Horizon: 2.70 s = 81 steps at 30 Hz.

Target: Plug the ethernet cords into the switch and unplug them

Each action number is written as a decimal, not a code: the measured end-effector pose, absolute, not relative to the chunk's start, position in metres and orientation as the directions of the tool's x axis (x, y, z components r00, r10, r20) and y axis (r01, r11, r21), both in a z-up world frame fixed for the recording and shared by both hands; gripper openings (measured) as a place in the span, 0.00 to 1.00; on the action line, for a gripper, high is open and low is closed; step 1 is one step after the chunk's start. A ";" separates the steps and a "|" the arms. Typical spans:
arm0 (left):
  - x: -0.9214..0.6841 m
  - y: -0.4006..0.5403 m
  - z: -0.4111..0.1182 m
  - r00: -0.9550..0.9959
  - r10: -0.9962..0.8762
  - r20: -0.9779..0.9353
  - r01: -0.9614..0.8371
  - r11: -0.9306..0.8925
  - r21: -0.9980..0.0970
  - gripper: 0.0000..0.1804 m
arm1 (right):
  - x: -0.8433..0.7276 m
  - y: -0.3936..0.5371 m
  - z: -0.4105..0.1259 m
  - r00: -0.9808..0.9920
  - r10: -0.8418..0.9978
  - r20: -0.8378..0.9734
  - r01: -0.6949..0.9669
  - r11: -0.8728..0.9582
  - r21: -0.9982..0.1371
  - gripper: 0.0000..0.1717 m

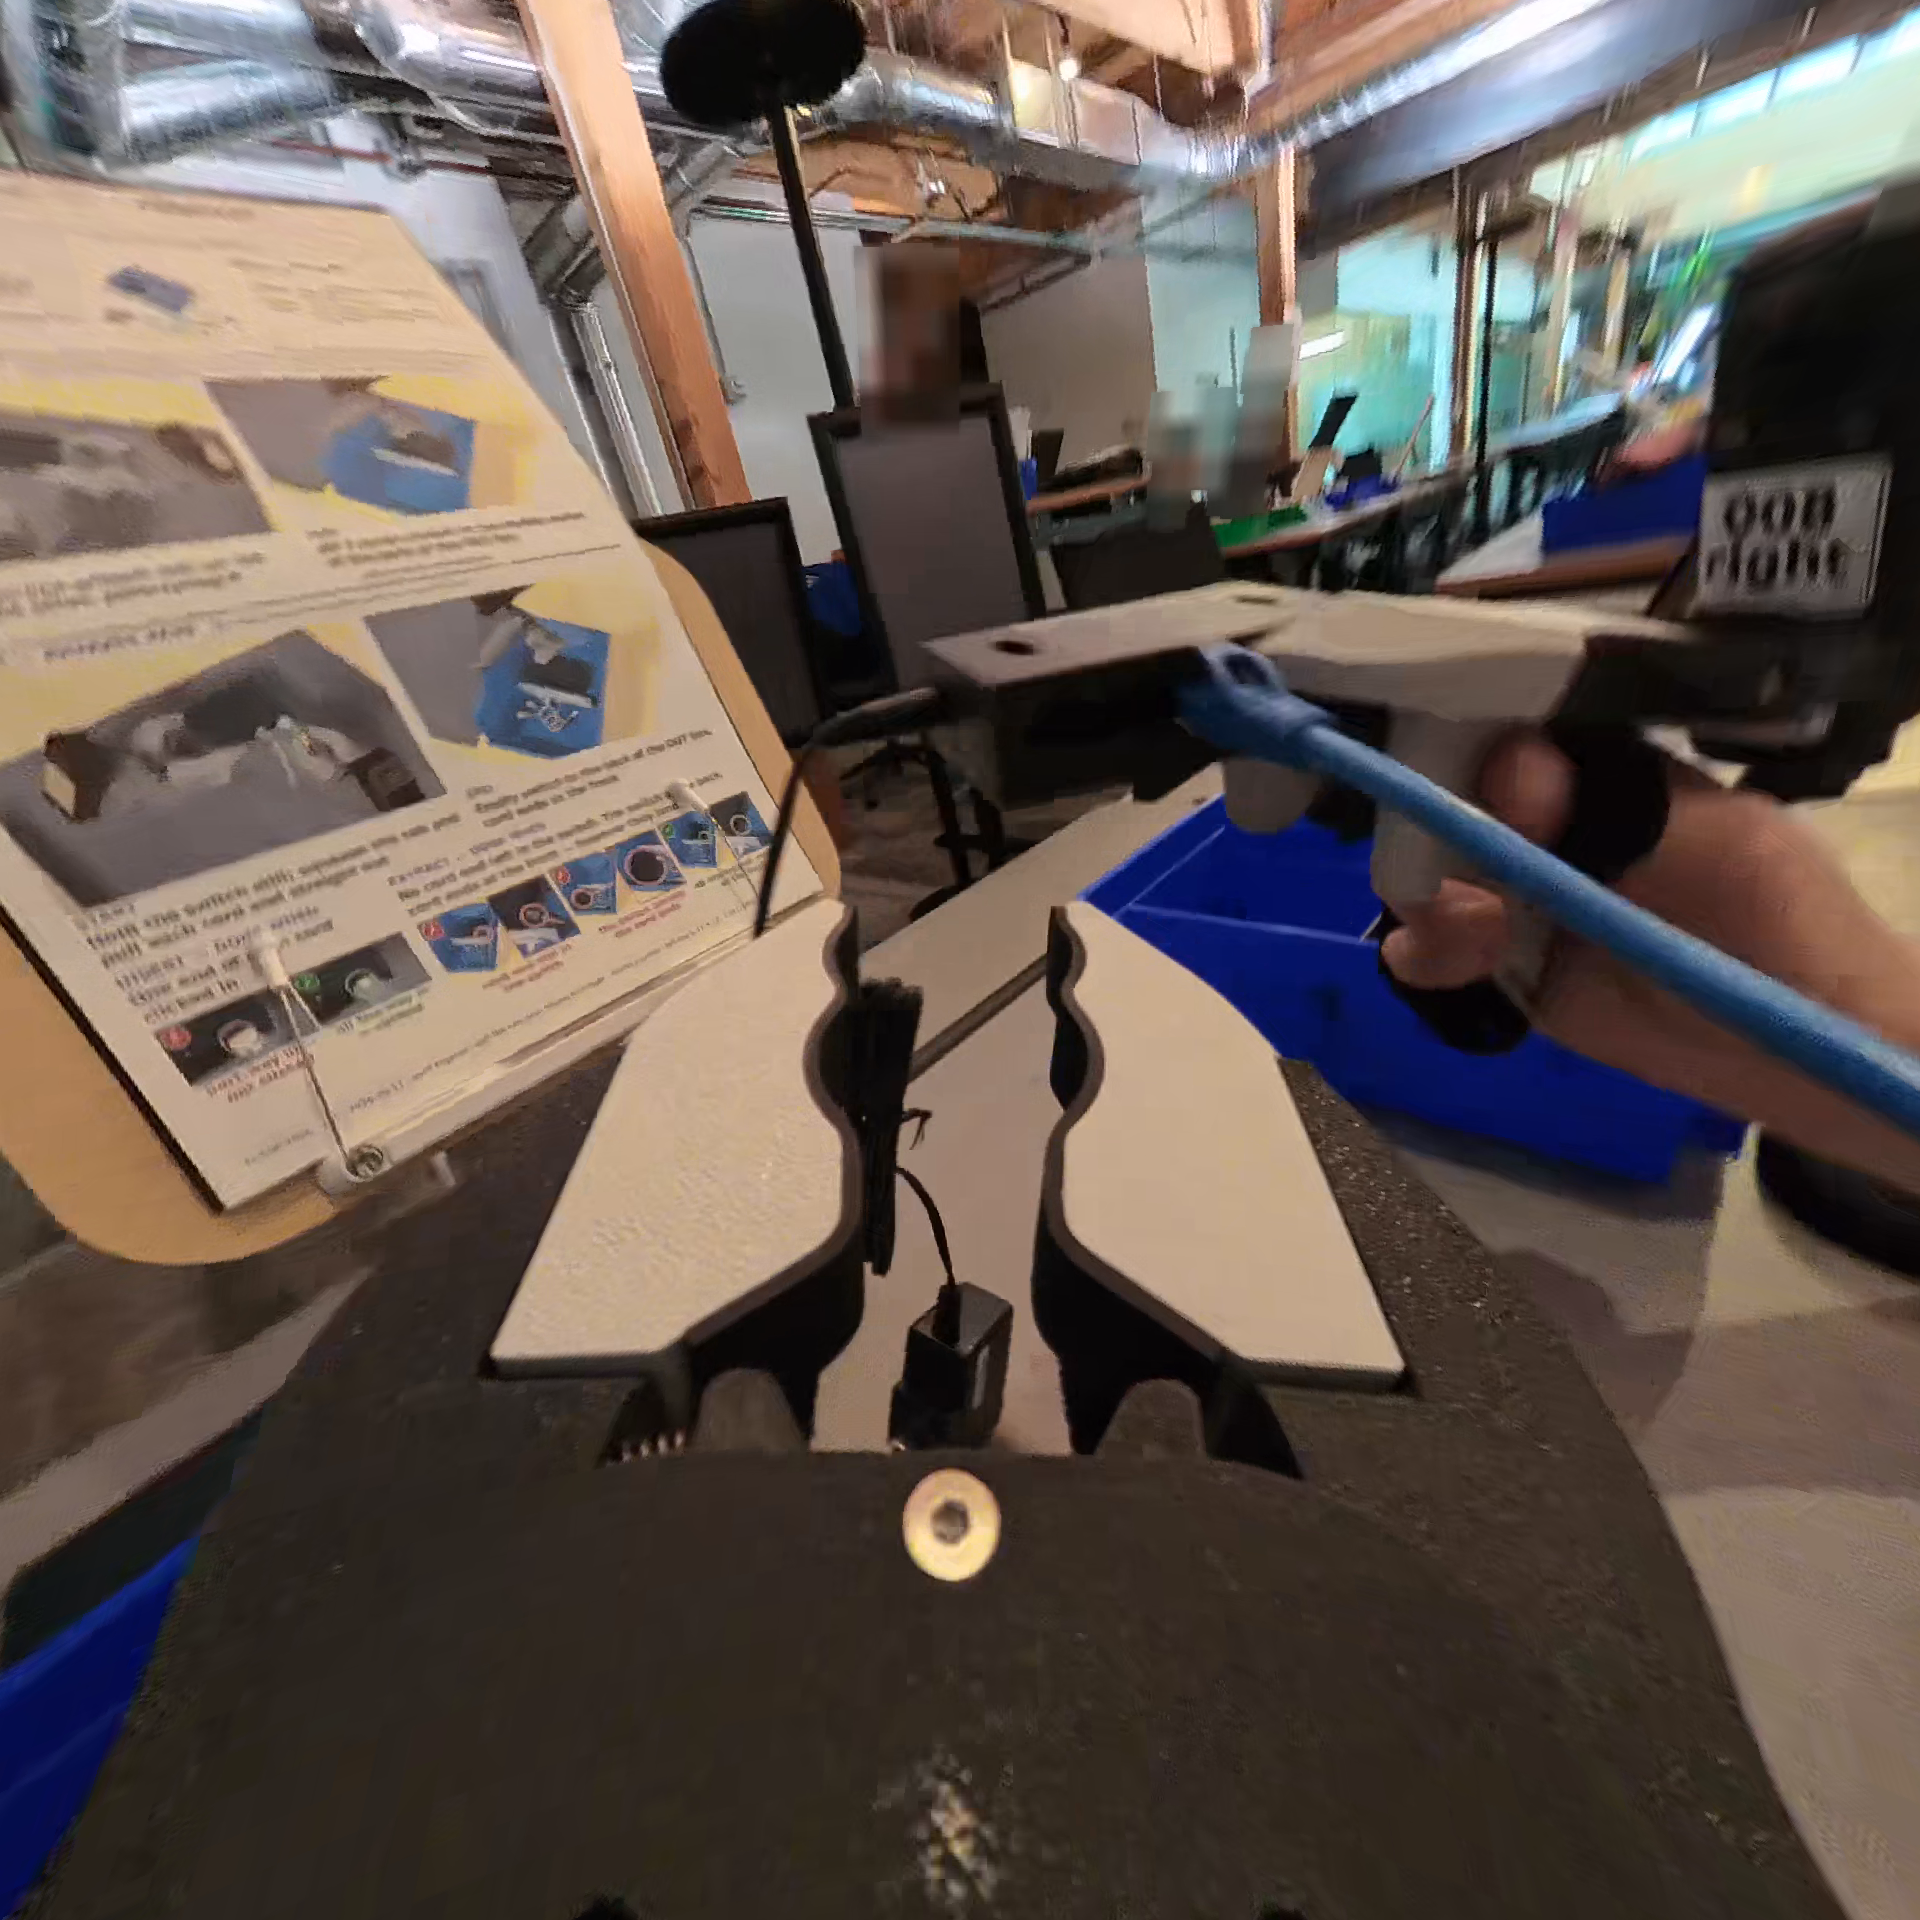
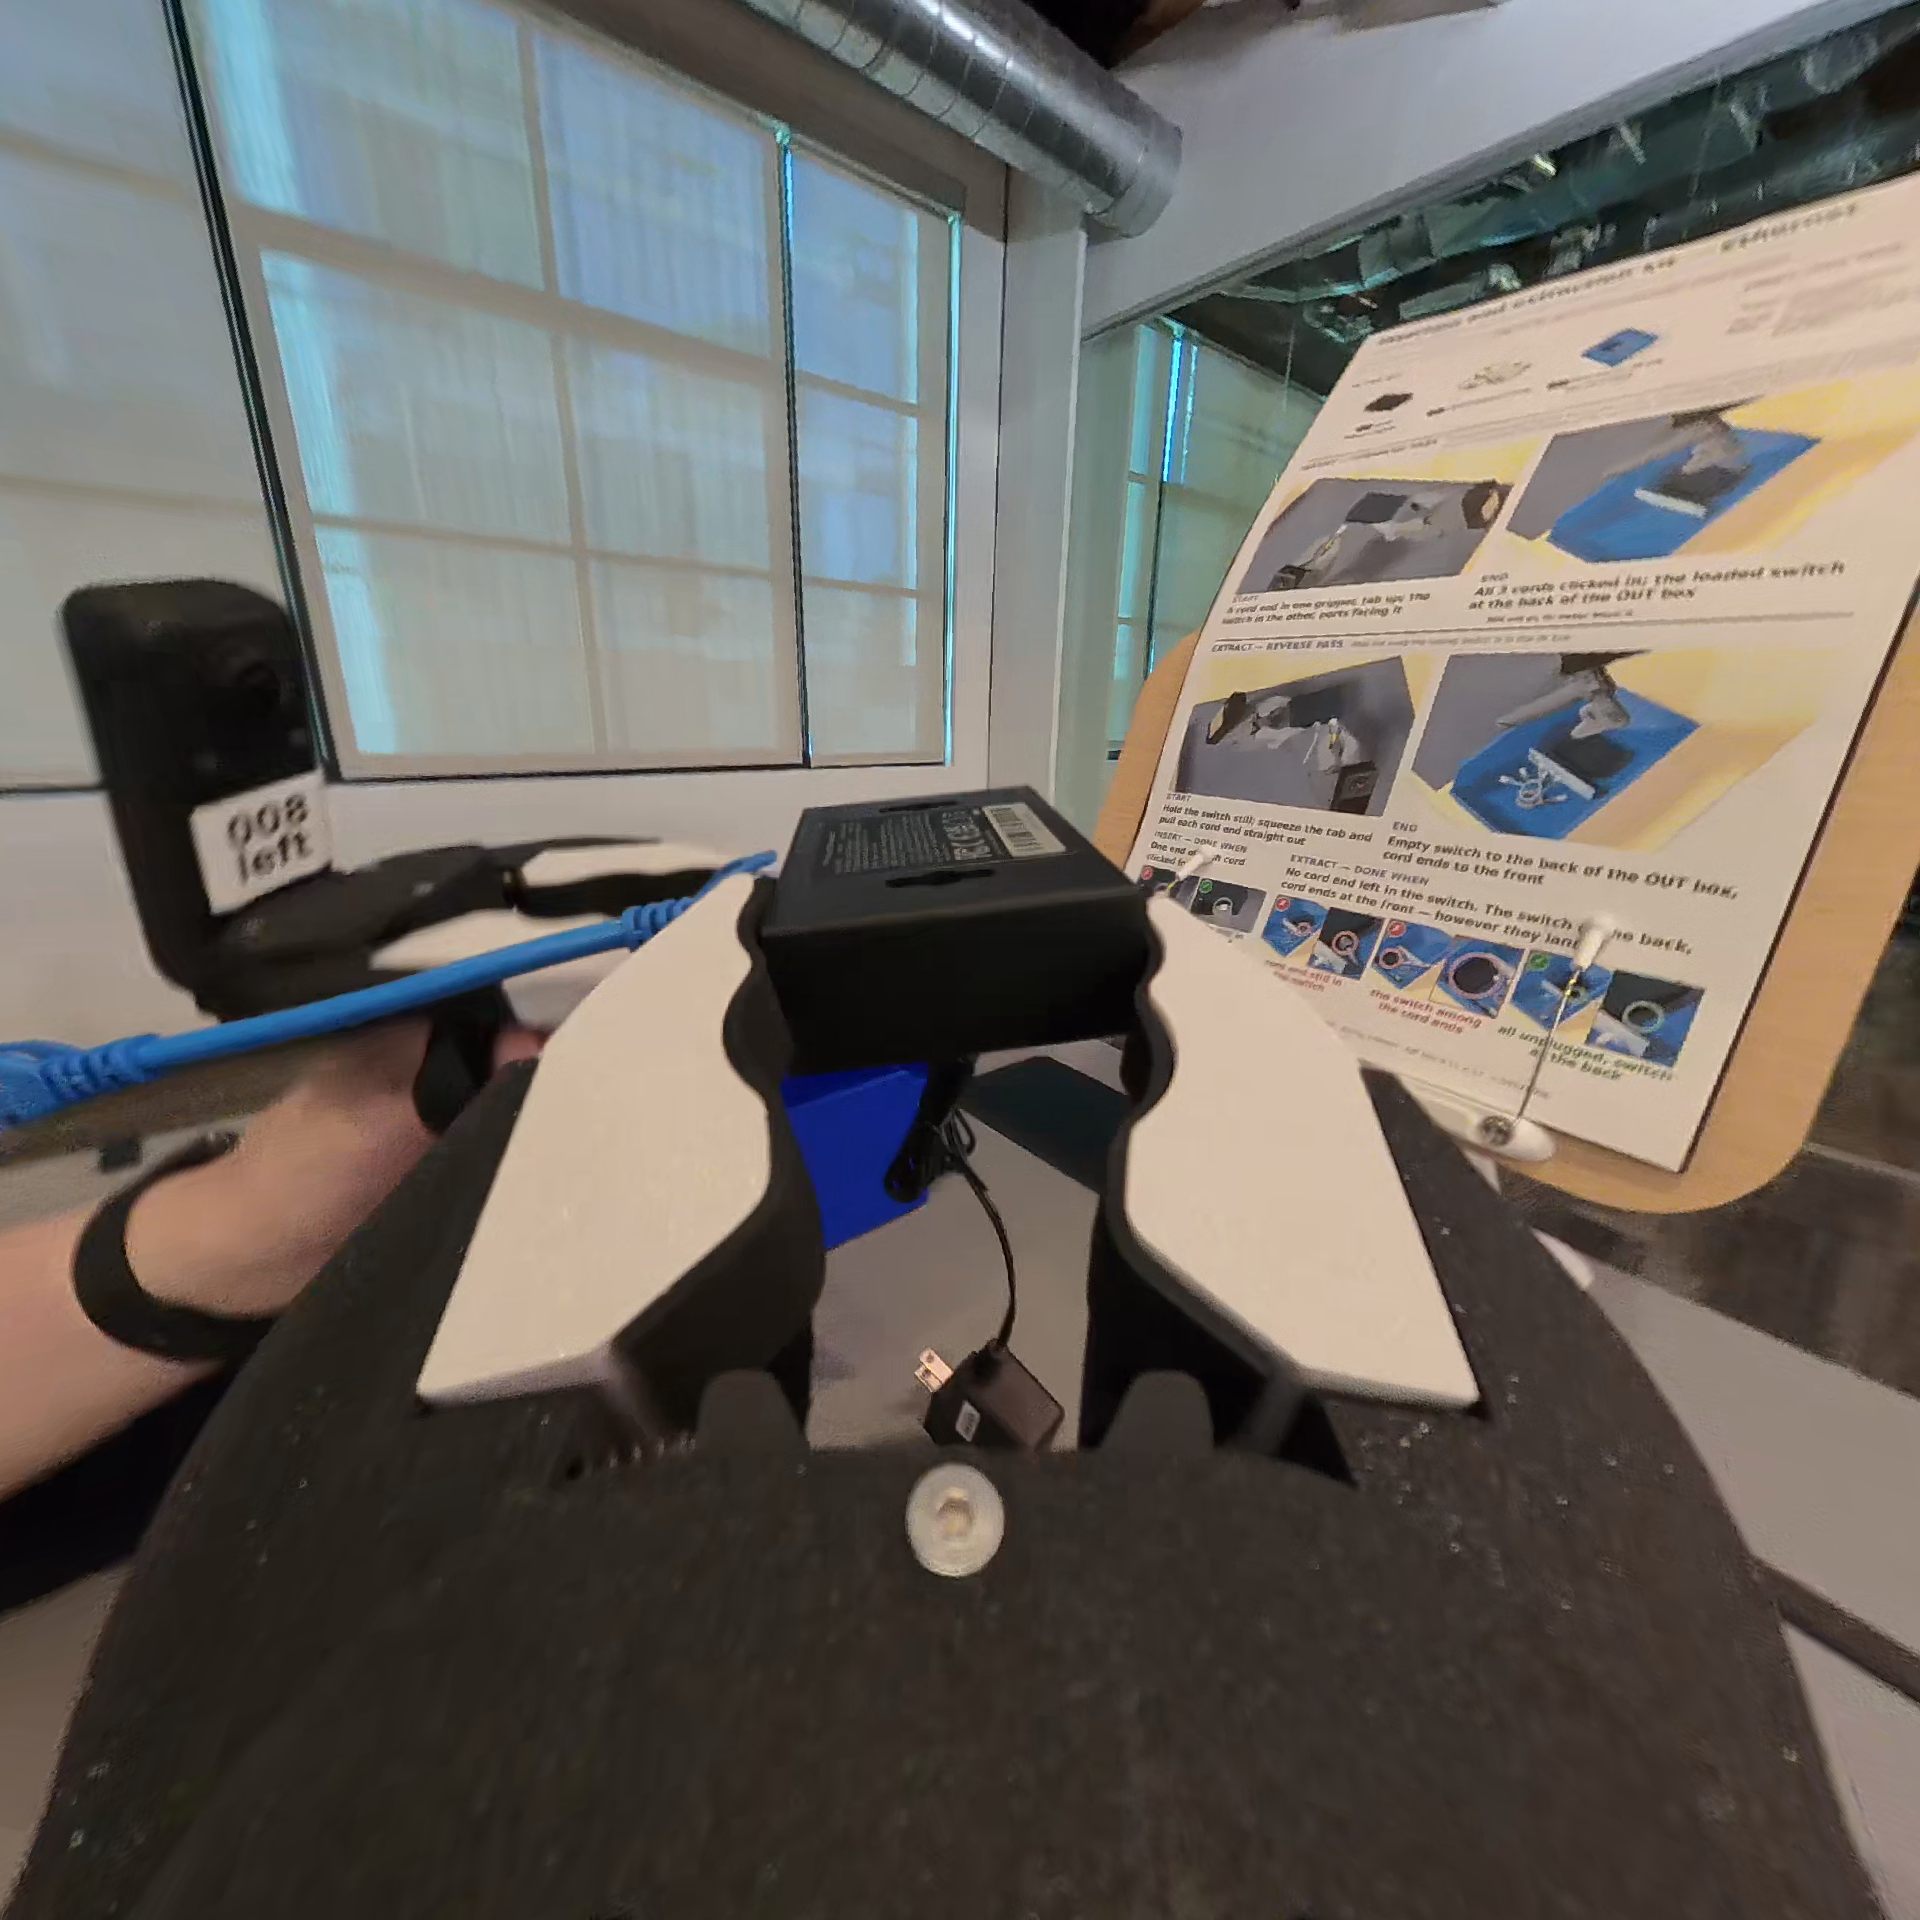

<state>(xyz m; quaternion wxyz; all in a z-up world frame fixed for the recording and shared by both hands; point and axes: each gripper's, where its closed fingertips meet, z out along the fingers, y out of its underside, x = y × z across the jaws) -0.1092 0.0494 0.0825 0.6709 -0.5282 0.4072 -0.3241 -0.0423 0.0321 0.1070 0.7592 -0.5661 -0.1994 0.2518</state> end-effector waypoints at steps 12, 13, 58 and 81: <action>-0.094 0.010 0.086 0.408 -0.637 -0.654 -0.218 0.628 -0.747 0.15 | -0.065 0.038 0.082 0.729 0.663 -0.170 -0.203 -0.027 -0.979 0.36; -0.094 0.010 0.085 0.398 -0.627 -0.669 -0.231 0.637 -0.735 0.15 | -0.067 0.037 0.081 0.726 0.667 -0.169 -0.194 -0.037 -0.980 0.36; -0.086 0.018 0.029 0.110 -0.585 -0.804 -0.530 0.650 -0.545 0.07 | -0.069 0.050 0.030 0.658 0.704 -0.267 -0.033 -0.327 -0.944 0.36; -0.084 0.017 0.021 0.067 -0.592 -0.803 -0.550 0.650 -0.525 0.07 | -0.069 0.048 0.014 0.637 0.708 -0.304 0.021 -0.410 -0.912 0.37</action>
